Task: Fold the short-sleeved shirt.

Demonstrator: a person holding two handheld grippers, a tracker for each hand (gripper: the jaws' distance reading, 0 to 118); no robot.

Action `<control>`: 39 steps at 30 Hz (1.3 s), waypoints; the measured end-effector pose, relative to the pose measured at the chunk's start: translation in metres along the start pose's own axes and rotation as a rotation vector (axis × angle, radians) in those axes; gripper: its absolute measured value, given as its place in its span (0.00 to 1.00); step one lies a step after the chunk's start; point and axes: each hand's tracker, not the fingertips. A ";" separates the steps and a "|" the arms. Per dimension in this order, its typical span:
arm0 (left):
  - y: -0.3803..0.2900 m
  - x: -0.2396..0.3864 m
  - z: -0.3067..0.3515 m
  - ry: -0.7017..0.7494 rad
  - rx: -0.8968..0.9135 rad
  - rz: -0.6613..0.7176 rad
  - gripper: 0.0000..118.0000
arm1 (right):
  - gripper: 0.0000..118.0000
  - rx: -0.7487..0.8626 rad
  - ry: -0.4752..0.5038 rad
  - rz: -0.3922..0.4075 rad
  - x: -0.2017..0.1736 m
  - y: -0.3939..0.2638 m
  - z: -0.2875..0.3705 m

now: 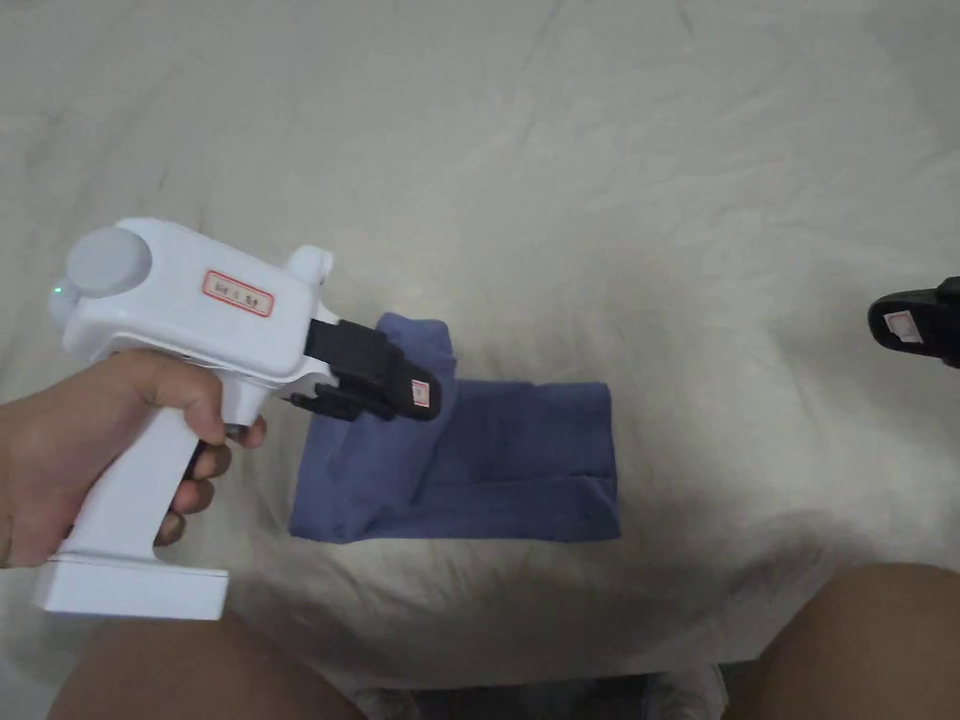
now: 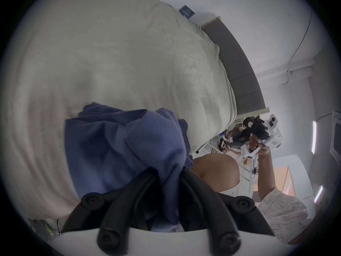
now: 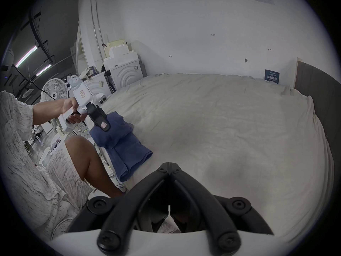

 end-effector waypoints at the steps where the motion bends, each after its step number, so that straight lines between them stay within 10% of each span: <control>1: 0.001 0.007 -0.012 -0.004 -0.020 -0.008 0.10 | 0.00 0.002 -0.003 -0.004 0.000 -0.001 0.002; 16: 0.014 0.044 -0.097 0.041 -0.084 -0.002 0.11 | 0.00 -0.008 -0.038 -0.041 0.022 -0.023 0.018; 21: 0.015 0.045 -0.101 -0.053 -0.079 0.036 0.47 | 0.00 -0.013 -0.038 -0.046 0.021 -0.025 0.016; 29: 0.021 0.053 -0.119 -0.169 -0.048 0.050 0.58 | 0.00 -0.013 -0.044 -0.048 0.020 -0.024 0.018; 37: 0.026 0.049 -0.114 -0.302 -0.004 0.022 0.53 | 0.00 -0.009 -0.054 -0.040 0.016 -0.020 0.026; 39: 0.027 0.047 -0.106 -0.365 0.007 0.030 0.21 | 0.00 -0.010 -0.055 -0.038 0.016 -0.019 0.027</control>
